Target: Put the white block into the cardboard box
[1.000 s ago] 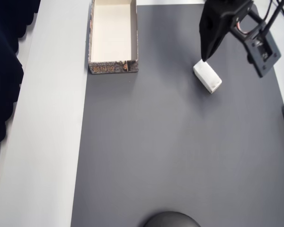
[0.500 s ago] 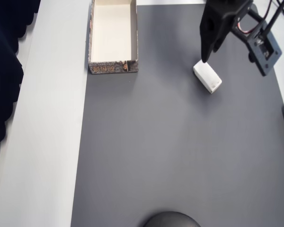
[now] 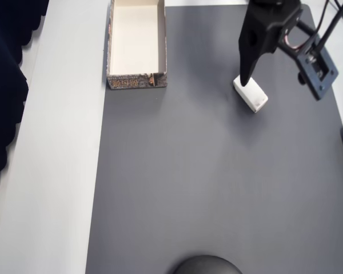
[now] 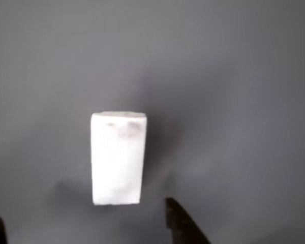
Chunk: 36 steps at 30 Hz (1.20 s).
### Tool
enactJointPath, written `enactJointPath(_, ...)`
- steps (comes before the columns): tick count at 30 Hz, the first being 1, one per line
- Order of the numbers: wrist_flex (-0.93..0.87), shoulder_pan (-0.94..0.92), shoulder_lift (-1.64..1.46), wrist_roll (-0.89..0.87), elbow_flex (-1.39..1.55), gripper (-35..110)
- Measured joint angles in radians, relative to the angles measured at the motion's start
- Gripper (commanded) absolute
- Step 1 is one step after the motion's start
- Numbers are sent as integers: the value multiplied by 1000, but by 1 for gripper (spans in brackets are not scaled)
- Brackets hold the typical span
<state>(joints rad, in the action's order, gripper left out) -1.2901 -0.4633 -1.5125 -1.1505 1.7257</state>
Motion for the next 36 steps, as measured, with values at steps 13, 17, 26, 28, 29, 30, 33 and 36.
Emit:
enactJointPath(13, 67, 8, 80, 8, -2, 45)
enactJointPath(17, 92, 8, 114, 8, -3, 45)
enactJointPath(26, 100, 8, 163, 8, -54, 44)
enactJointPath(28, 100, 8, 172, 8, -57, 44)
enactJointPath(29, 100, 8, 176, 8, -57, 43)
enactJointPath(30, 100, 8, 179, 8, -57, 43)
enactJointPath(33, 100, 8, 193, 8, -57, 43)
enactJointPath(36, 100, 8, 209, 8, -57, 43)
